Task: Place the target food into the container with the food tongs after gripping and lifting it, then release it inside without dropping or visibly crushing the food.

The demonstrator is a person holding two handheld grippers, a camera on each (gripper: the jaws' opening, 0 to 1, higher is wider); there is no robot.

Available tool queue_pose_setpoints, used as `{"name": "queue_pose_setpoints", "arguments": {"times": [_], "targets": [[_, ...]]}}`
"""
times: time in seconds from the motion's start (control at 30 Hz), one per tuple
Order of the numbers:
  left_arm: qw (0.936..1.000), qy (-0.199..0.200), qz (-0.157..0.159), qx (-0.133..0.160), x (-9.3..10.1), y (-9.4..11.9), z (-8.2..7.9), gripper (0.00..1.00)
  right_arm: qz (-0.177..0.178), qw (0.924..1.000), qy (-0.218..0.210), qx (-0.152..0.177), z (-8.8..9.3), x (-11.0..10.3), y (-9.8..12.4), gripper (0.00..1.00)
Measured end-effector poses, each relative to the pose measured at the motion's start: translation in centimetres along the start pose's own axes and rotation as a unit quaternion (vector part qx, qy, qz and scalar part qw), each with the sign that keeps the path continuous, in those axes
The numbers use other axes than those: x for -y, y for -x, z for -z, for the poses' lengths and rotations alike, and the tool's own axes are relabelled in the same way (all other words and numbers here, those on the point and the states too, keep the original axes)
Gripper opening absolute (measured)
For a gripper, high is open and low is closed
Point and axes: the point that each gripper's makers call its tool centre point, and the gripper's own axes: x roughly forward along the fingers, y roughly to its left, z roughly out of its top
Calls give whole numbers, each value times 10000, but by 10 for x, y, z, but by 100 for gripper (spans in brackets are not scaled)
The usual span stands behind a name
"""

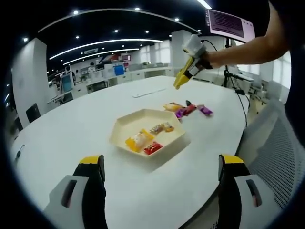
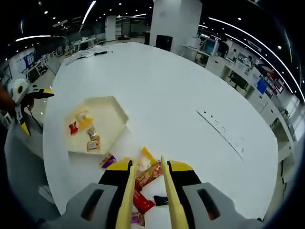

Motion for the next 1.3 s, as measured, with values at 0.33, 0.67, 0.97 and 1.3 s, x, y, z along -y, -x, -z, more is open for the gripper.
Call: {"name": "queue_pose_setpoints", "arguments": {"times": [0.33, 0.67, 0.97, 1.3], "targets": [[9999, 113, -20, 30, -2, 1, -1, 95, 264, 9970, -686, -228, 9, -5, -32, 28], [9999, 100, -3, 15, -2, 0, 0, 94, 596, 9949, -688, -443, 18, -10, -57, 28], [9999, 102, -4, -6, -2, 0, 1, 94, 444, 9945, -745, -596, 28, -9, -56, 28], [9999, 113, 41, -36, -1, 0, 2, 93, 195, 9884, -1258, -829, 45, -11, -56, 29]]}}
